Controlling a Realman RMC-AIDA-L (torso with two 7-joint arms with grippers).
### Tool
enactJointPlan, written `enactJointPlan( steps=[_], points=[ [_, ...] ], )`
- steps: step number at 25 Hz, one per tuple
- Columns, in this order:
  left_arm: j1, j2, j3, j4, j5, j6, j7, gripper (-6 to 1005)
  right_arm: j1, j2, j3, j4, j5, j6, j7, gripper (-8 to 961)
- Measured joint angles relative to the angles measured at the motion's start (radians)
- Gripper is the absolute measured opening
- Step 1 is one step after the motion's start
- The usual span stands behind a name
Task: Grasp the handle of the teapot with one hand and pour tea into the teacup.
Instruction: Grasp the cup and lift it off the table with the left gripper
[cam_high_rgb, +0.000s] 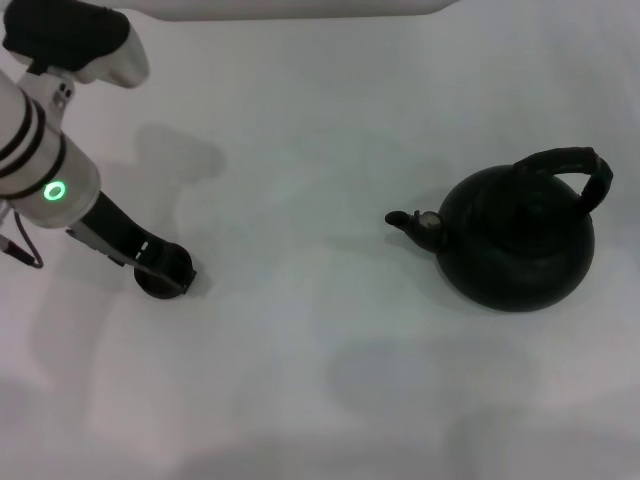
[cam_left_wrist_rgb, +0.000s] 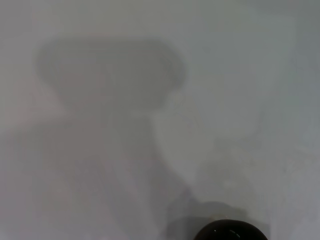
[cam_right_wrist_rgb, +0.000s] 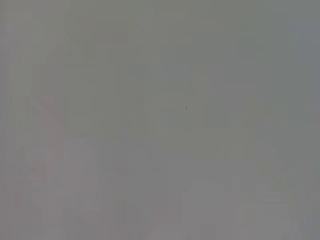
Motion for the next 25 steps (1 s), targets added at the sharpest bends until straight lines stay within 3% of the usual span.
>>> enactJointPlan(
  steps=[25],
  points=[
    [-0.012,0.002,0.02,-0.078,0.006,0.086,0.002,823,-0.002,0.0,-0.009,0.001,0.0,-0.006,0.0,875]
  ],
)
